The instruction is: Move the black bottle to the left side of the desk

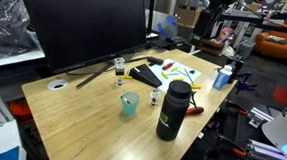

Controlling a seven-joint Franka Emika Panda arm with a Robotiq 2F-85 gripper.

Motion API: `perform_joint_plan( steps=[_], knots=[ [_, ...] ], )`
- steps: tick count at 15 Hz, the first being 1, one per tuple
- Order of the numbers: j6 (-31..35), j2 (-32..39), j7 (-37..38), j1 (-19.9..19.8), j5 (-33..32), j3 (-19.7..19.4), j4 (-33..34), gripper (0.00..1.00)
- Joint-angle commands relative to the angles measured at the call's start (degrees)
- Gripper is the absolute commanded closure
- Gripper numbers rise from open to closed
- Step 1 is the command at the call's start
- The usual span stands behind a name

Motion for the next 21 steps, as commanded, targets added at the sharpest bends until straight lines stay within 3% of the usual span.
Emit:
perform_joint_plan(
  steps=[1, 9, 10, 16, 21],
  knots=[
    [-0.25, 0.42, 0.84, 1.86, -1.02, -1.62, 0.14, 0.00],
    [4.98, 1.91, -17.91, 9.40, 3.50, -8.59, -1.82, 0.00],
    [2.46, 1.01, -13.85, 8.22, 1.73, -6.90, -1.03, 0.00],
    [4.02, 2.13, -16.23, 9.14, 2.40, -8.08, -1.50, 0.00],
    [1.00, 4.17, -31.50, 13.53, 10.03, -12.67, -3.02, 0.00]
  ],
)
